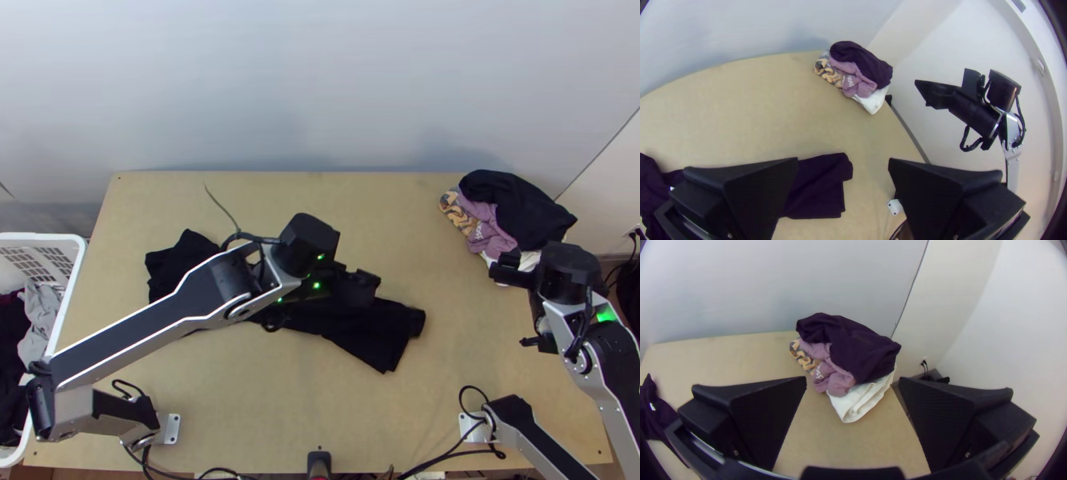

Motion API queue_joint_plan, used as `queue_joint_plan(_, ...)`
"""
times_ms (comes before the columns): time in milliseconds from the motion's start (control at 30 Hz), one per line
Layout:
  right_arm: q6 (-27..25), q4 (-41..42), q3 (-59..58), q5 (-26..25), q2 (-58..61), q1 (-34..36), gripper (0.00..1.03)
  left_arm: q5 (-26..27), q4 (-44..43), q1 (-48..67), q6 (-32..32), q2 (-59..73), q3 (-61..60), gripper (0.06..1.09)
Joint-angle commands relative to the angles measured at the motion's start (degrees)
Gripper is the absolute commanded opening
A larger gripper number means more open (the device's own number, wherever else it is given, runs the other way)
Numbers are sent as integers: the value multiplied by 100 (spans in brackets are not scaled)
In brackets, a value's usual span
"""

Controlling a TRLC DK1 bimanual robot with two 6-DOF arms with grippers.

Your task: Fold the t-shirt

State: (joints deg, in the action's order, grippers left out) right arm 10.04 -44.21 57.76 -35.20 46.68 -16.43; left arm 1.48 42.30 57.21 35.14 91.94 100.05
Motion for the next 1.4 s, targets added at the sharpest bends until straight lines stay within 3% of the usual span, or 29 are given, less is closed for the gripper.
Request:
queue_joint_plan(0, -2, -35, 87, 163, 79, -370, 96, -33, 340, -263, -191, -291, -47, 104)
queue_joint_plan(233, 24, -27, 421, 532, 782, -1311, 96, -209, 779, -1959, -393, -801, 164, 104)
queue_joint_plan(467, 24, 167, 1115, 637, 1915, -2550, 97, -200, 832, -3867, -877, -1679, -557, 104)
queue_joint_plan(600, 569, 641, 1361, 637, 2504, -2849, 99, -86, 832, -4965, -947, -2110, -961, 104)
queue_joint_plan(633, 780, 720, 1440, 637, 2645, -2884, 99, -33, 832, -5246, -991, -2198, -1084, 104)
queue_joint_plan(867, 815, 791, 2319, 813, 4016, -3640, 98, 740, 823, -7233, -1017, -2637, -1981, 104)
queue_joint_plan(1267, 833, 764, 4657, 962, 6574, -4844, 97, 802, 911, -8560, -1307, -3253, -2912, 104)
queue_joint_plan(1367, 938, 720, 5263, 1015, 7110, -5055, 93, 802, 946, -8788, -1378, -3393, -3062, 104)
